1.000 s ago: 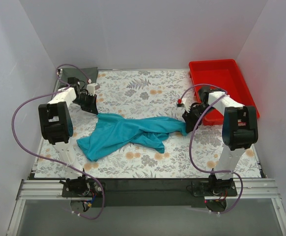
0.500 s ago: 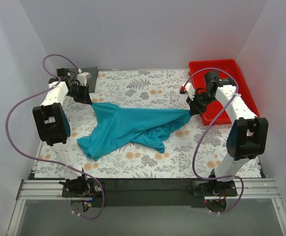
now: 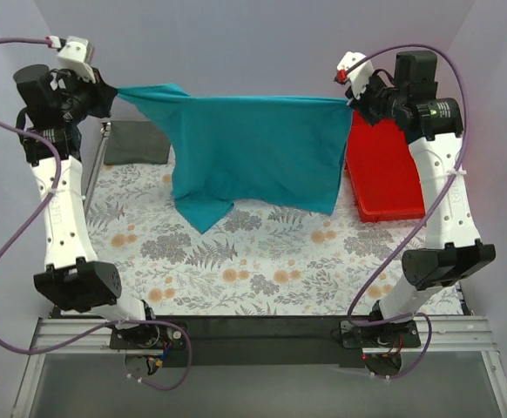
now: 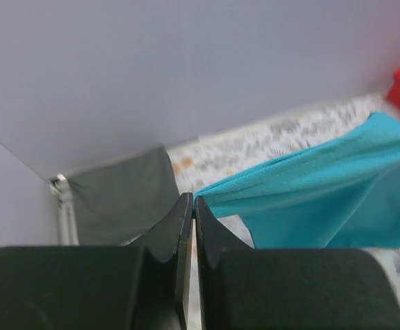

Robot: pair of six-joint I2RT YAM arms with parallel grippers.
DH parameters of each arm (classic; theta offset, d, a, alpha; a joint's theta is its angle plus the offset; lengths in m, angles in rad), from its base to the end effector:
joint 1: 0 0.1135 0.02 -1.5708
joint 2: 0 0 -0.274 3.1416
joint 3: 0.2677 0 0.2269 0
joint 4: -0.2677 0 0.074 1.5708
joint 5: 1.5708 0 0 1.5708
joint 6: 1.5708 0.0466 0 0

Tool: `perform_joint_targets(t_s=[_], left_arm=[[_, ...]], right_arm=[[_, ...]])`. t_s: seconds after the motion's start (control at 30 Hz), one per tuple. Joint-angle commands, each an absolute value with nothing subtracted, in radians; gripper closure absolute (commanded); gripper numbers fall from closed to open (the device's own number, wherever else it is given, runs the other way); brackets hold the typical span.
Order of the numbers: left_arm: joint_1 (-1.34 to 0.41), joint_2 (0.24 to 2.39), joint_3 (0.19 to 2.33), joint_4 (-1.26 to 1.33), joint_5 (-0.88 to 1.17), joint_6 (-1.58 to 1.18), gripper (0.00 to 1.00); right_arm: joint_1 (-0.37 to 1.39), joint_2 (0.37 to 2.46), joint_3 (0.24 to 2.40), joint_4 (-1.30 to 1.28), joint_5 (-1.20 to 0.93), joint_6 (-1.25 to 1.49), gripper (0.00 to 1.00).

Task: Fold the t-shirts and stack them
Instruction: Flatten the tshirt out

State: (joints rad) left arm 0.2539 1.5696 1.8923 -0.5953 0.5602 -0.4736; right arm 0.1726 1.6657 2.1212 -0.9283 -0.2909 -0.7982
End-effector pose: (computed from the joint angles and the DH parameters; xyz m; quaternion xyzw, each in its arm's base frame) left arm 0.3135 0.0558 0.4833 -0.1162 0.7749 -0.2826 0.5533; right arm 0.3146 0.0684 0.4824 -0.4607 0.7113 -0.0412 0.5293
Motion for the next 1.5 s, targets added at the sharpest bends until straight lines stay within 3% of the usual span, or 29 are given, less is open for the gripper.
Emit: perform_joint_targets(t_s=[0.0,0.33,0.6,0.9,1.2,1.33,1.47], left_arm=[[0.281,1.441,1.869,-0.401,0.347,-0.569,1.0],[0.284,0.992,1.594,-0.158,0.124,-0.528,1.0],[0.282,0.868,1.652,-0.166,0.014,-0.431,1.0],[0.282,0.919,1.602,-0.242,0.11,-0.299,1.0],[0.281,0.972,1.226,-0.241,0.3,-0.262,1.0],[0.267,1.1,1.115,-0.219,0.385,-0.278,1.0],[0.212,1.387,1.091,-0.14,0.348,-0.299,1.0]], right_arm=[[0.17,1.57,2.152,-0.821,-0.169,-0.73,0.99],[0.186,1.181,1.884,-0.519,-0.078,-0.71,0.99],[0.187,0.988,1.822,-0.477,-0.104,-0.742,0.99],[0.186,1.112,1.836,-0.448,-0.113,-0.853,0.99],[0.198,1.195,1.378,-0.327,-0.261,-0.902,0.99],[0.207,1.307,1.229,-0.218,-0.246,-0.925,0.99],[0.212,1.551,1.232,-0.149,-0.212,-0.919,0.99]])
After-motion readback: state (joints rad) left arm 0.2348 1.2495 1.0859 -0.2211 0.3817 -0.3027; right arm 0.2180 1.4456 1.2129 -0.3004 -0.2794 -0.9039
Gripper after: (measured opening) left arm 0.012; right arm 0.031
